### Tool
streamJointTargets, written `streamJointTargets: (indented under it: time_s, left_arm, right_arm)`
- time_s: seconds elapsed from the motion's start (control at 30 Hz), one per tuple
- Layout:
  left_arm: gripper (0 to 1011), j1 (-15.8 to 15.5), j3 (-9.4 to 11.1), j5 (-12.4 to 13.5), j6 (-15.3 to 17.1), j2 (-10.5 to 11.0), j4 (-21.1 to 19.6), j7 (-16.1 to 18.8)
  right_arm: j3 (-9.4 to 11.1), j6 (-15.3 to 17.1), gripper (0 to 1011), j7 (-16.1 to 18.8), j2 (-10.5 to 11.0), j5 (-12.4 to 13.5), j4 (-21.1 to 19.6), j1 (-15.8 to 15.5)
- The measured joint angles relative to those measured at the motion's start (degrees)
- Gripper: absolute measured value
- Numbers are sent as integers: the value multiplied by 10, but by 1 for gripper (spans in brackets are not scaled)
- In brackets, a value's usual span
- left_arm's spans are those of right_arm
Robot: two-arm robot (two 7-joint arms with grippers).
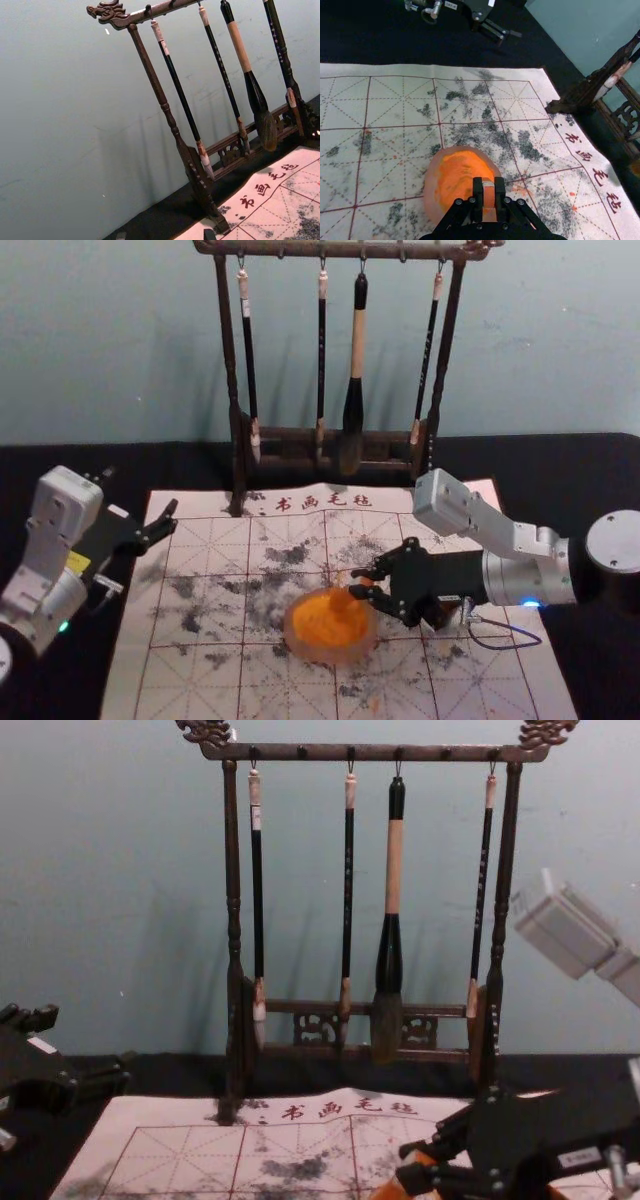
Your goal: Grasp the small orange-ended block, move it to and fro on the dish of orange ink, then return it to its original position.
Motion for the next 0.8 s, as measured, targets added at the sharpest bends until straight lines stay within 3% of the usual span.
streamJointTargets:
  time_s: [0.4,0.8]
  left_arm:
    - [1001,0,0,0,0,0,0,0]
    - [1001,0,0,0,0,0,0,0]
  right_arm:
    - [-6,24,111,11,27,-8,-45,-8]
    - [-17,26,111,20,21,-12,-49,-1]
